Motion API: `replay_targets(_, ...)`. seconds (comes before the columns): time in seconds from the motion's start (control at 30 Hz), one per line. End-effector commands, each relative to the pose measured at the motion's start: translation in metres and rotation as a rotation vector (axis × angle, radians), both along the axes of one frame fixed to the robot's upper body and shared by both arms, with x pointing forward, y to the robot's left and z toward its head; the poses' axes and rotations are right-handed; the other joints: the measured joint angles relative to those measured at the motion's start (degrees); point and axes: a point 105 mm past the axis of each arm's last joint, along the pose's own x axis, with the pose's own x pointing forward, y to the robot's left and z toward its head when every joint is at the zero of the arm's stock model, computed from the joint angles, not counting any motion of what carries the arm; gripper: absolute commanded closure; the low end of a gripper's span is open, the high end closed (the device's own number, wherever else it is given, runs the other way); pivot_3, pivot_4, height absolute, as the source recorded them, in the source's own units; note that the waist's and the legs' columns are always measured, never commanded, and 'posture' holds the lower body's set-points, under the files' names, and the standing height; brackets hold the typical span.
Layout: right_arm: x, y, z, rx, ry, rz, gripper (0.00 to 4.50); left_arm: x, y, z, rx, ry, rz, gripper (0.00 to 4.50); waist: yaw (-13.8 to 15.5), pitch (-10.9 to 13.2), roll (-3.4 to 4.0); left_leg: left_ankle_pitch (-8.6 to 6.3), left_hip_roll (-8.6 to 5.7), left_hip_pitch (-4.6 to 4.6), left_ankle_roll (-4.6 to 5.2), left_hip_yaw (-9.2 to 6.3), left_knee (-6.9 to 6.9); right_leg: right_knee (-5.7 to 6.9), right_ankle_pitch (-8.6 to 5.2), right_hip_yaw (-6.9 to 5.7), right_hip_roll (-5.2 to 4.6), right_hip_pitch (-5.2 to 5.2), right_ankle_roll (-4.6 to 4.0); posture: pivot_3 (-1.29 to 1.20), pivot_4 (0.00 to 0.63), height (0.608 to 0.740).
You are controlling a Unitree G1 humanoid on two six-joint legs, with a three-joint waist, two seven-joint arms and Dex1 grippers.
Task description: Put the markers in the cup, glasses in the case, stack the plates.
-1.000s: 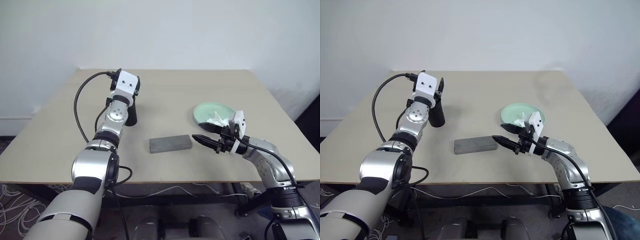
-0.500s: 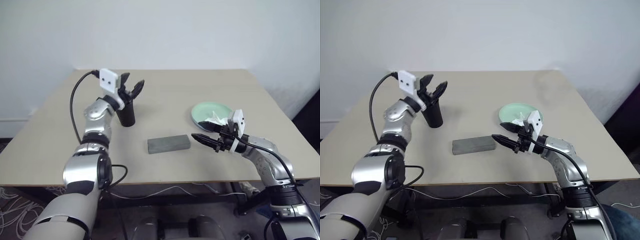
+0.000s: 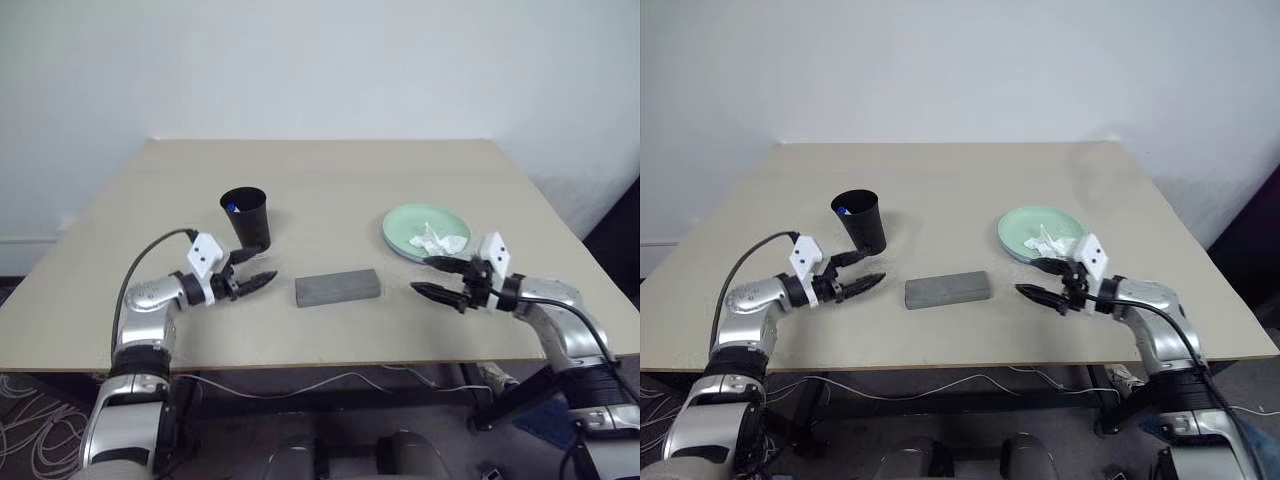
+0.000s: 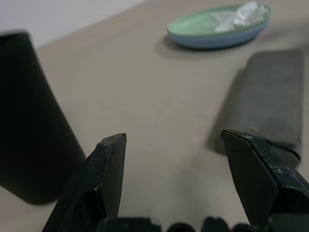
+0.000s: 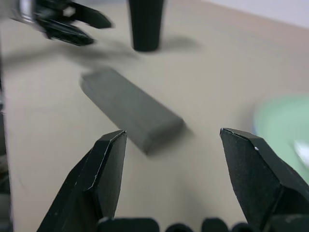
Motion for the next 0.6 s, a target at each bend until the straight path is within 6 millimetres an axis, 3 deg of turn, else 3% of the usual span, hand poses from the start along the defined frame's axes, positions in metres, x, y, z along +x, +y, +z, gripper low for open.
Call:
replay_targets(0.03, 0.002, -0.025, 0.013, -0.023, -0.054, -0.04, 1.14, -0.001, -0.006, 0.009, 0.029, -0.045, -0.03, 1.21, 0.0, 0.01, 0.01, 0.0, 0.0, 0.0, 0.0, 0.0, -0.02, 0.0, 0.0, 0.0, 0.0, -0.02, 0.0, 0.0, 0.0, 0.74)
replay_targets(0.13, 0.002, -0.044, 0.012, -0.043, -0.043, -0.077, 1.14, -0.005, -0.008, 0.004, 0.044, -0.035, -0.038, 1.21, 0.02, 0.01, 0.02, 0.0, 0.01, 0.01, 0.0, 0.0, -0.07, 0.0, 0.0, 0.0, 0.01, -0.02, -0.01, 0.0, 0.0, 0.74)
replay_targets(0.33, 0.004, -0.053, 0.009, -0.056, -0.041, -0.1, 1.14, -0.01, -0.001, 0.0, 0.091, -0.015, -0.04, 1.21, -0.05, 0.01, 0.03, 0.0, 0.02, 0.02, 0.0, 0.01, -0.06, 0.0, 0.0, 0.01, 0.02, -0.03, -0.01, 0.0, 0.0, 0.74)
replay_targets(0.6, 0.004, -0.043, 0.001, -0.049, -0.025, -0.081, 1.14, -0.018, 0.003, -0.006, 0.098, 0.008, -0.02, 1.21, -0.01, 0.01, 0.06, 0.0, 0.02, 0.02, 0.0, 0.04, -0.07, -0.01, -0.01, 0.04, 0.0, -0.07, -0.01, 0.0, 0.0, 0.74)
